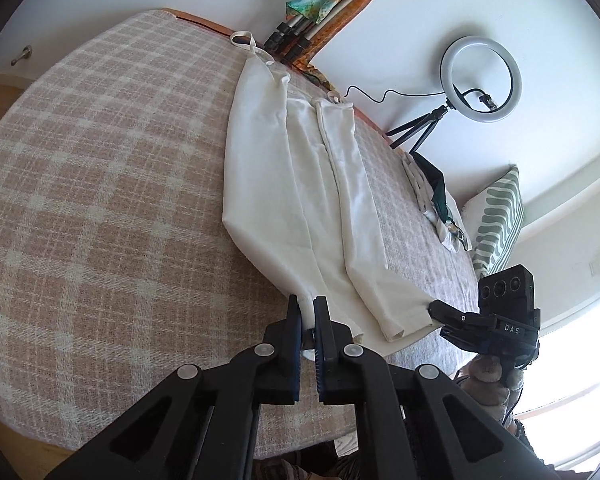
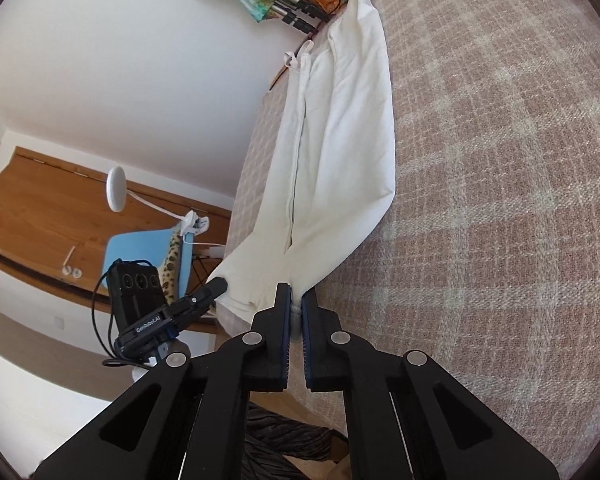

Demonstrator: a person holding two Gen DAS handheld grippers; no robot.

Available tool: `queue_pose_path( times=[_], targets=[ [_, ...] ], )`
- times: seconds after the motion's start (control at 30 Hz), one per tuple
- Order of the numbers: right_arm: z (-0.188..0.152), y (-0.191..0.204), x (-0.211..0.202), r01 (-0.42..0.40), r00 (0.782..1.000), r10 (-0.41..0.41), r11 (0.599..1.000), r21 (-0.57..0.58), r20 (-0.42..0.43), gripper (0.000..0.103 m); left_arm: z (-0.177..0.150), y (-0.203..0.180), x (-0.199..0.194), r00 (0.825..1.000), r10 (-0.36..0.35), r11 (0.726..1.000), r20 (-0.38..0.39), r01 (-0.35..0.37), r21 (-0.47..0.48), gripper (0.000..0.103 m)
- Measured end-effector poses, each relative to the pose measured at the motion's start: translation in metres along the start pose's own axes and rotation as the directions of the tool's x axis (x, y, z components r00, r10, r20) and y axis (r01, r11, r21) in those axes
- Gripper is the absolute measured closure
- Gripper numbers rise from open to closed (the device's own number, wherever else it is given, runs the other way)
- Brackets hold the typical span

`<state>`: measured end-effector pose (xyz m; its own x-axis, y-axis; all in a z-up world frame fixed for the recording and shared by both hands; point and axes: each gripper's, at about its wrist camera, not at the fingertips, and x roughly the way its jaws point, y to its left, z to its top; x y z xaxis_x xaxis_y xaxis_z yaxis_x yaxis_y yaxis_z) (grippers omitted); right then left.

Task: Fold small clothes
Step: 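Fold the hem up toward the straps with both tools and release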

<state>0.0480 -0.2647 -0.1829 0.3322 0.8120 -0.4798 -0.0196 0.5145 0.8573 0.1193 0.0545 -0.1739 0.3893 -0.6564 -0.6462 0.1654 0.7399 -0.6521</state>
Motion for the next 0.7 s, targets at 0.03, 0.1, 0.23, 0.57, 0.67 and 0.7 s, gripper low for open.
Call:
queue_pose_path(
  times=[0.03, 0.1, 0.23, 0.57, 0.67, 0.7],
  targets=[
    [0.003, 0.002, -0.001, -0.005, 1.0, 0.005, 1.0, -0.002, 0.009, 0.099, 0.004, 0.0, 0.001, 1.0, -0.002, 1.0, 0.006, 0.002, -0.008, 0.101],
    [0.008, 0.006, 0.001, -0.006, 1.0, 0.007, 1.0, -0.008, 0.022, 0.099, 0.013, -0.001, 0.003, 1.0, -0.01, 1.0, 0.017, 0.01, -0.023, 0.101],
    [0.027, 0.01, 0.002, 0.002, 0.999, -0.002, 1.0, -0.021, 0.044, 0.099, 0.037, -0.005, 0.012, 0.999, 0.009, 1.0, 0.044, -0.008, -0.016, 0.101],
    [0.083, -0.011, 0.019, 0.063, 0.994, -0.064, 0.998, 0.013, 0.09, 0.099, 0.083, 0.004, 0.049, 0.995, 0.056, 0.998, 0.084, -0.052, -0.042, 0.101],
    [0.092, -0.021, 0.026, 0.068, 0.994, -0.069, 0.997, 0.024, 0.082, 0.099, 0.086, 0.011, 0.057, 0.994, 0.075, 0.996, 0.073, -0.072, -0.051, 0.101],
    [0.094, -0.022, 0.029, 0.072, 0.994, -0.074, 0.997, 0.022, 0.078, 0.099, 0.087, 0.013, 0.06, 0.995, 0.077, 0.996, 0.07, -0.074, -0.054, 0.101]
  ],
)
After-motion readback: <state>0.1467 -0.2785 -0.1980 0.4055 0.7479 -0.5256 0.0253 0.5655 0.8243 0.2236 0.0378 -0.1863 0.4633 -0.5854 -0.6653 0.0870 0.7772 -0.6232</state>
